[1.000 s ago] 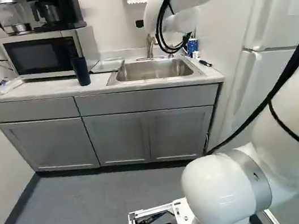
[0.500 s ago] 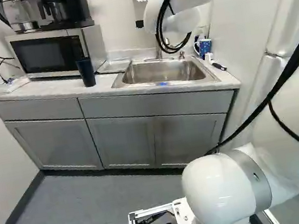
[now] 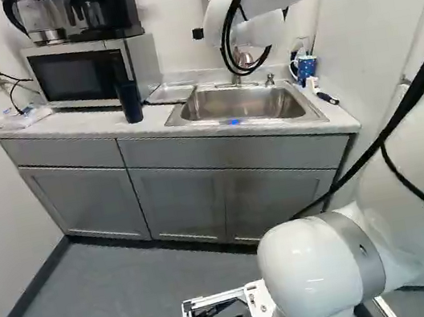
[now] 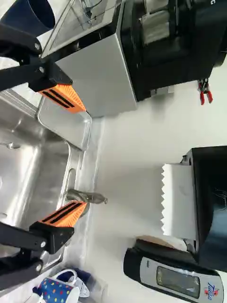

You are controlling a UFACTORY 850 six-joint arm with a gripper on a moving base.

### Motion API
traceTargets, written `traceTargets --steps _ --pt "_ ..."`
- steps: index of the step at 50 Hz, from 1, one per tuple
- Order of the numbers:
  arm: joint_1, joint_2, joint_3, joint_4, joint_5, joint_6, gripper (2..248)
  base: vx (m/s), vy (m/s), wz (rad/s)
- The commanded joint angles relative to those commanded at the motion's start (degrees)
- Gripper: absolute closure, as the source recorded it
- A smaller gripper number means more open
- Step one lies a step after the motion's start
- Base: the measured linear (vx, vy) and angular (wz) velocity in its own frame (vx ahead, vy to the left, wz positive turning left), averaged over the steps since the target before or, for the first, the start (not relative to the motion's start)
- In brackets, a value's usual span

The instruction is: Rinse the cup and place it in the tray

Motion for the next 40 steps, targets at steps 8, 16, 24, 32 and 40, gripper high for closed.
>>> traceTargets --steps 8,16,24,32,40 --pt "0.0 0.0 0.0 0.0 0.0 0.0 3 0.055 -0.017 0.105" --pt "0.0 0.0 0.0 0.0 0.0 0.0 3 0.058 -0.02 0.111" --pt "0.0 0.0 0.0 0.0 0.0 0.0 3 0.067 -0.022 0.12" --pt "0.0 0.0 0.0 0.0 0.0 0.0 3 0.062 -0.026 0.112" --pt "0.0 0.0 0.0 0.0 0.0 0.0 3 0.071 -0.033 0.105"
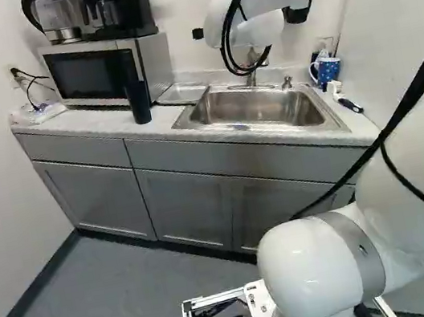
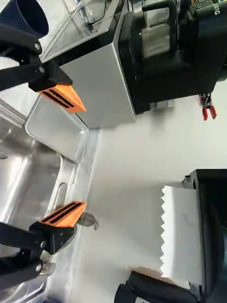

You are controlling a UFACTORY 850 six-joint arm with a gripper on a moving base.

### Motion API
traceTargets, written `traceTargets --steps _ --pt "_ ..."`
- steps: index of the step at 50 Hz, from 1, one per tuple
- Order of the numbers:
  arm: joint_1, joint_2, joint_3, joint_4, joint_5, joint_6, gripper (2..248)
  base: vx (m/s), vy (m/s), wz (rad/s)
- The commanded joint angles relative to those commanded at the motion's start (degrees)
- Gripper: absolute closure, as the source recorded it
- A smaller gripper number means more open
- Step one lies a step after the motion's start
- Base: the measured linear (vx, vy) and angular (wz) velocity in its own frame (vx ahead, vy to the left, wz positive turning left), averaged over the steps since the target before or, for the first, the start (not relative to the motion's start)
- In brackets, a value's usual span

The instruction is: Rinse the cup and place it in the tray

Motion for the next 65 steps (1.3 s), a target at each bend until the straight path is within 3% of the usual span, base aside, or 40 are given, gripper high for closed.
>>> traceTargets --steps 45,65 --pt "0.0 -0.1 -0.1 0.0 0.0 0.0 3 0.032 -0.025 0.001" --pt "-0.2 -2.1 -1.9 0.0 -0.6 0.0 3 0.0 0.0 0.0"
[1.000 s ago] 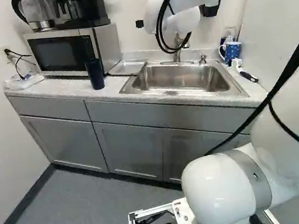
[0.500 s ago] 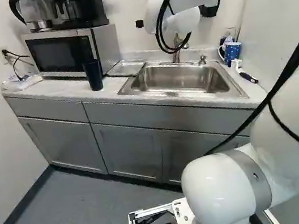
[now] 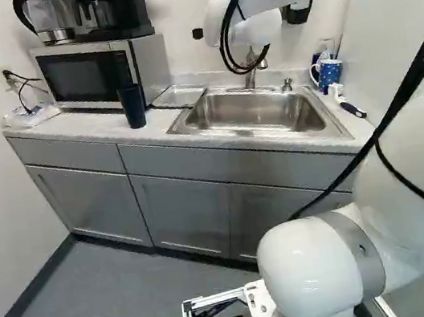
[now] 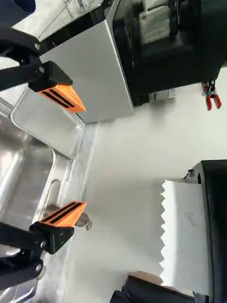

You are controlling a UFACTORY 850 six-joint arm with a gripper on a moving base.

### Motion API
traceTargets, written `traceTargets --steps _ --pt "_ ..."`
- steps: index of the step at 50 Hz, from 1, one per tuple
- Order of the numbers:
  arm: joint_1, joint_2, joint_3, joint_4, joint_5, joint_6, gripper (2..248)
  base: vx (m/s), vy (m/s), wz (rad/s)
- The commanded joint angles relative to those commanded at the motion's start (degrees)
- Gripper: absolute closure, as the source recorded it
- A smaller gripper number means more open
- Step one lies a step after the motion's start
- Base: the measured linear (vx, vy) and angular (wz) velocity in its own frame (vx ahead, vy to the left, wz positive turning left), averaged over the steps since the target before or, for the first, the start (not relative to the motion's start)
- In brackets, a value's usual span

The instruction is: Rinse the cup and place it in the tray

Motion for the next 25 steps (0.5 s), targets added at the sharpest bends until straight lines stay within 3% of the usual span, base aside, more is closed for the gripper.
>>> traceTargets --steps 25 --pt "-0.6 -3.8 -3.7 0.3 -6.8 0.0 3 0.0 0.0 0.0"
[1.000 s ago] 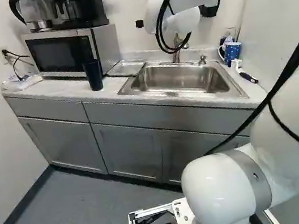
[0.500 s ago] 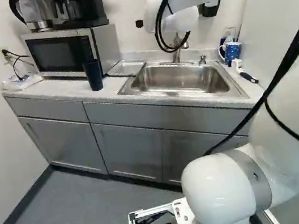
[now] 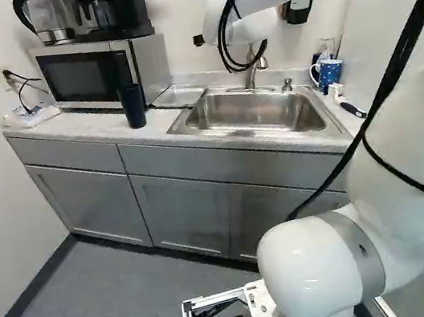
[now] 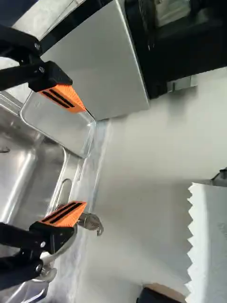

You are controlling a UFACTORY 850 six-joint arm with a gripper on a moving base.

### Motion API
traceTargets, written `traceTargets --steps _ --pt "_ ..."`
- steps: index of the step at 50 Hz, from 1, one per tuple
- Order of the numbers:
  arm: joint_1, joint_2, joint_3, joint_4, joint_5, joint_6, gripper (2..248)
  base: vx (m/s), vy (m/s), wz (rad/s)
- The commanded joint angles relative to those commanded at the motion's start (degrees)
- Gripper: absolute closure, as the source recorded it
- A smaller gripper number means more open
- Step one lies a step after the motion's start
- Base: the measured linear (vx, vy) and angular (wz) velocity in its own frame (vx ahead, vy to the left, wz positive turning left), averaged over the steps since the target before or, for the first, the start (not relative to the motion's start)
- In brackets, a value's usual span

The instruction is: Rinse the cup and place it in the tray

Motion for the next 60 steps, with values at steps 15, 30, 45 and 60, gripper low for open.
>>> traceTargets --steps 15,30,45,60 --pt "-1.3 -2.7 -4.2 0.4 -4.3 0.0 3 0.0 0.0 0.0" --pt "-2.8 -6.0 -7.6 0.5 -8.9 0.0 3 0.0 0.0 0.0" --pt "-4.4 -9.8 -11.4 1.0 -9.7 0.0 3 0.0 0.0 0.0" --pt "-6.0 -13.6 -15.3 1.6 -11.4 0.0 3 0.0 0.0 0.0"
